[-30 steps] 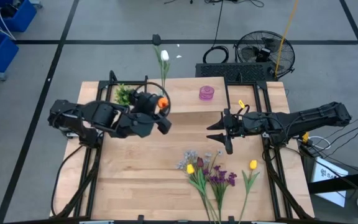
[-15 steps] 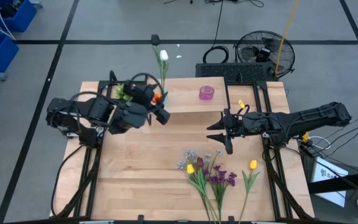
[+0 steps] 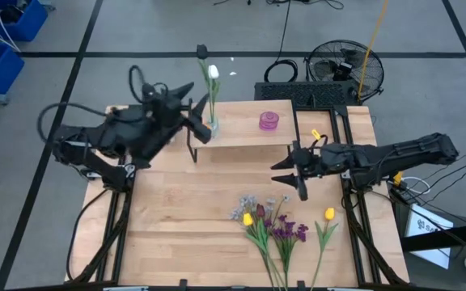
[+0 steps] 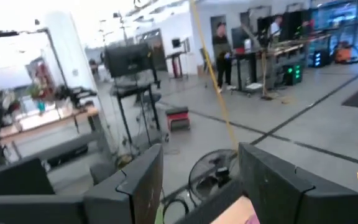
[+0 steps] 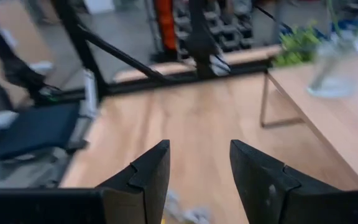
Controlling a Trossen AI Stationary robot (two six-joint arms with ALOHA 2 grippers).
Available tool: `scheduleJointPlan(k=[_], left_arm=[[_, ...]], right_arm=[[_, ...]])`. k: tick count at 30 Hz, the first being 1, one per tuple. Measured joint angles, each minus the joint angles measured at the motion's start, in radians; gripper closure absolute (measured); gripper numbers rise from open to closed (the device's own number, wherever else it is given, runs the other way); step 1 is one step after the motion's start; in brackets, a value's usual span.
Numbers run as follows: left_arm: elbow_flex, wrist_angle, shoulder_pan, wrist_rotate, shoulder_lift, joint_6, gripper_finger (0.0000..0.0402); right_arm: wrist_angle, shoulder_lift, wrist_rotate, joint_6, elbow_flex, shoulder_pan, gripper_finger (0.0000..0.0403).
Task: Pick and place flowers into a vace then onto a shelf
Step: Put the yellow tulip into the white vase
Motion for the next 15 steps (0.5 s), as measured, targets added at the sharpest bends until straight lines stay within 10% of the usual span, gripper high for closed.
scheduleJointPlan(k=[8, 15], left_arm=[[0.0, 0.181, -0.113, -0.063, -0.044, 0.168, 0.0188], [0.0, 0.172, -0.212, -0.155, -0.053, 0.162, 0.0188]], right_arm=[[-0.121, -0.104, -0.158, 0.093, 0.037, 0.07, 0.0243], [-0.793, -0.105, -0.177, 0.583, 0.036, 0.201, 0.0243]])
